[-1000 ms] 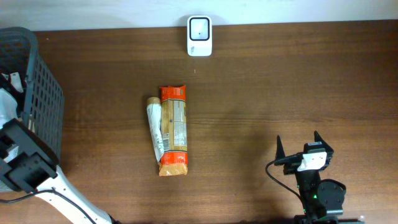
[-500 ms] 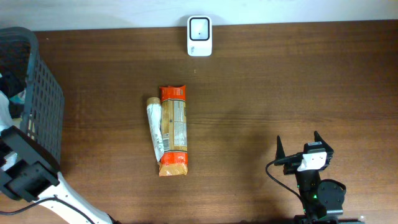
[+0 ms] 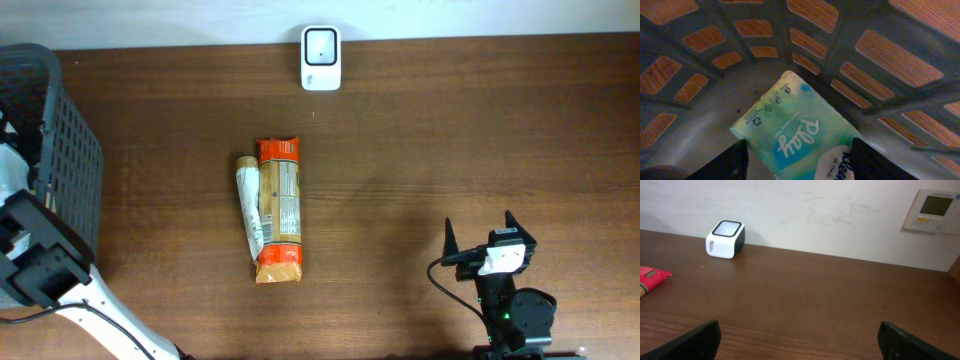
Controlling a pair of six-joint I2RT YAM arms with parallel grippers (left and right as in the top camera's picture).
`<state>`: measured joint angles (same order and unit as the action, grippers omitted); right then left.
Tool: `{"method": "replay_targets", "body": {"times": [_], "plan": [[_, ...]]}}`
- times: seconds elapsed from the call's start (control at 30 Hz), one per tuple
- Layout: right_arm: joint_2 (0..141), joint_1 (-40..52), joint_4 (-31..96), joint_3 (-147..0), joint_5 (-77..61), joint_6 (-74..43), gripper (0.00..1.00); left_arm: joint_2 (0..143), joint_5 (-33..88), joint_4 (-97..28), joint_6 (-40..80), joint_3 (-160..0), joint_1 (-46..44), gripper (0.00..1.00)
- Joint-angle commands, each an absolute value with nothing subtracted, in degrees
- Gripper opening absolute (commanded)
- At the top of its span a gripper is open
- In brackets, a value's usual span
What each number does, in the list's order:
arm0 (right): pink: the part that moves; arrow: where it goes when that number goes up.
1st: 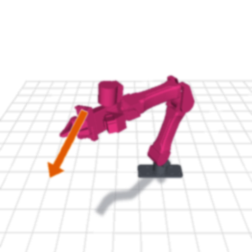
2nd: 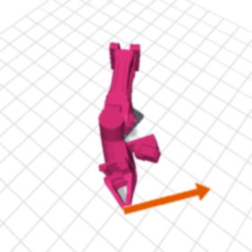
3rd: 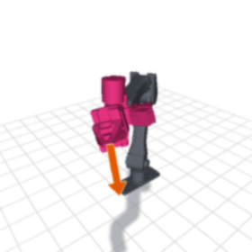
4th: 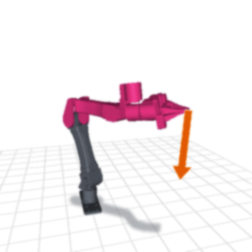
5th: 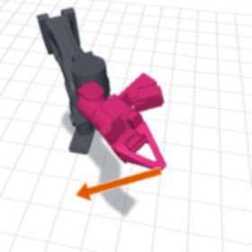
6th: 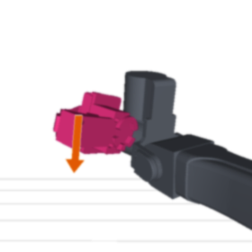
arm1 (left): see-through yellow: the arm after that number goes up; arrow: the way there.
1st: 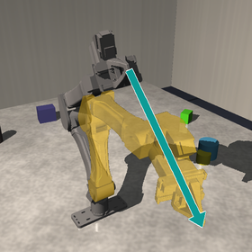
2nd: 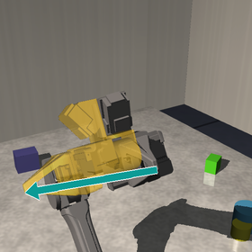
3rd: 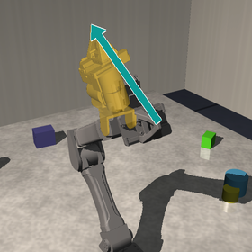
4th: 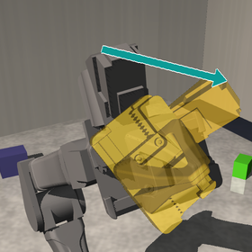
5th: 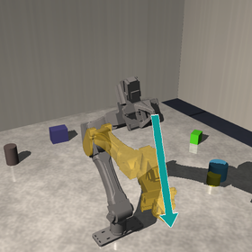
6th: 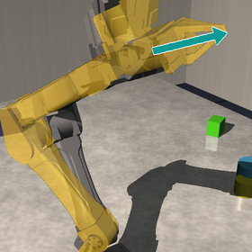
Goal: Scan the item barcode
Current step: 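Reach the left gripper into the basket and grasp the green Kleenex tissue pack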
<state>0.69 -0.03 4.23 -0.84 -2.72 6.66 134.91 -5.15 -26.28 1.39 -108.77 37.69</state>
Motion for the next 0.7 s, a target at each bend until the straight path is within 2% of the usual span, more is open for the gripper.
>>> {"method": "replay_targets", "body": {"times": [0.0,0.1,0.13,0.2,0.27,0.37,0.67], "plan": [[0.4,-0.4,4.14,-0.32,-3.03,6.85,0.98,137.6,-5.76,-26.76,1.74,-109.27,38.15,0.61],[0.4,-0.4,4.14,-0.32,-3.03,6.85,0.99,138.76,-5.78,-28.82,1.74,-109.23,38.15,0.55],[0.4,-0.4,4.14,-0.32,-3.03,6.85,0.99,138.93,-5.78,-29.82,1.74,-109.23,38.15,0.45],[0.4,-0.4,4.14,-0.32,-3.01,6.85,0.99,138.96,-5.76,-30.83,1.74,-109.23,38.15,0.34],[0.4,-0.4,4.14,-0.32,-3.01,6.85,0.99,138.96,-5.76,-31.79,1.74,-109.23,38.15,0.17],[0.4,-0.4,4.14,-0.32,-3.03,6.85,0.99,138.96,-5.69,-33.98,1.74,-109.23,38.13,0.02],[0.4,-0.4,4.14,-0.32,-3.03,6.85,0.99,137.25,1.21,-47.18,1.76,-117.8,37.89,0.0]]}}
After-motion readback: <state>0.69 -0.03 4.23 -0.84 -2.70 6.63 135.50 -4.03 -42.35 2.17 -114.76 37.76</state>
